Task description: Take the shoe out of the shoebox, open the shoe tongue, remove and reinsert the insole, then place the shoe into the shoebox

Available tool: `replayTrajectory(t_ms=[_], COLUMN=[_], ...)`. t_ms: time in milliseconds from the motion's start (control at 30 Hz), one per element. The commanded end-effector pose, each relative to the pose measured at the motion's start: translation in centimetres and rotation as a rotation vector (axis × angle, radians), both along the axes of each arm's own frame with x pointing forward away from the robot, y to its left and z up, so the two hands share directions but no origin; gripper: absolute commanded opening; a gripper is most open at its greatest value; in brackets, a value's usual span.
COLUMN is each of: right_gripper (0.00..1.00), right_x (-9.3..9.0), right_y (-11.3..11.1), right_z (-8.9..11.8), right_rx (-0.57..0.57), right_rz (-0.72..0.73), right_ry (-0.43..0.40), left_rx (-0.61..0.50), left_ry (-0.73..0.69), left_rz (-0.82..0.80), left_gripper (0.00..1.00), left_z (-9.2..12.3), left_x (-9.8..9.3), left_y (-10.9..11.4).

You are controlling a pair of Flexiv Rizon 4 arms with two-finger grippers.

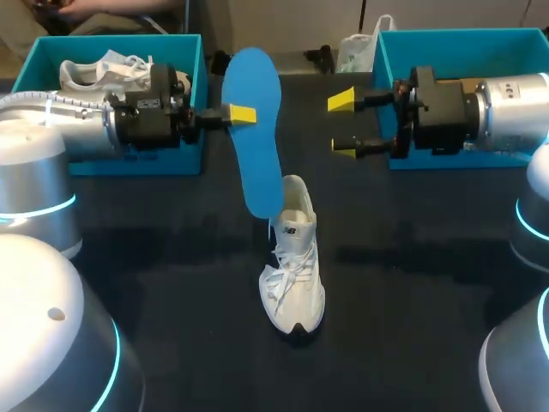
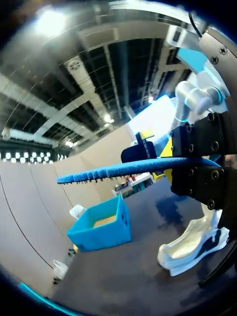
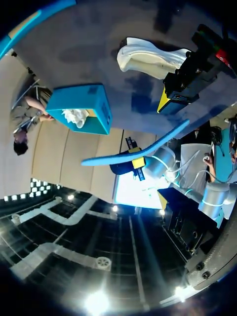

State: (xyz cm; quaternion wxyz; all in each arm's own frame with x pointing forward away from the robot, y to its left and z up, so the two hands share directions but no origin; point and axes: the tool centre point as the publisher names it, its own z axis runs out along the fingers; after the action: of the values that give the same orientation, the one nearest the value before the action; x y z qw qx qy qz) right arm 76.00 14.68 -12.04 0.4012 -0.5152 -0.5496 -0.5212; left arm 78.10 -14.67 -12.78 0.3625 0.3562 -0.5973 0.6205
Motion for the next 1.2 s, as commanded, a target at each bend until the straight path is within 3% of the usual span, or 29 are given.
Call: replayTrajectory(t_ms=[33,333,600,833,1200], right_gripper=[1.0,1.0,1.0,1.0,1.0], right_x=[0.1,0.1,0.1,0.1,0.1], right_y=[0.2,0.2,0.2,0.2,0.2], right_z=[0.0,0.0,0.0,0.0,0.0], right_rx=[-0.002,-0.002,-0.002,-0.002,-0.002], right_rz=[-0.001,-0.001,-0.001,-0.001,-0.001], right_ry=[0.001,0.001,0.001,0.001,0.001], left_rx=[0.011,-0.034,-0.057,-0.082,-0.048], left_ry=[-0.177,-0.576,-1.179,-1.695,-1.736], left_rz=[-0.038,-0.009,-0.067,-0.127,-0.107], left_gripper=[0.0,0.0,0.0,0.0,0.0], left_z=[-0.1,0.6,0.8,0.6,0.3], left_x=[0.7,0.9,0.5,1.6,1.9], left_y=[0.1,-0.4,-0.8,-0.7,-0.6])
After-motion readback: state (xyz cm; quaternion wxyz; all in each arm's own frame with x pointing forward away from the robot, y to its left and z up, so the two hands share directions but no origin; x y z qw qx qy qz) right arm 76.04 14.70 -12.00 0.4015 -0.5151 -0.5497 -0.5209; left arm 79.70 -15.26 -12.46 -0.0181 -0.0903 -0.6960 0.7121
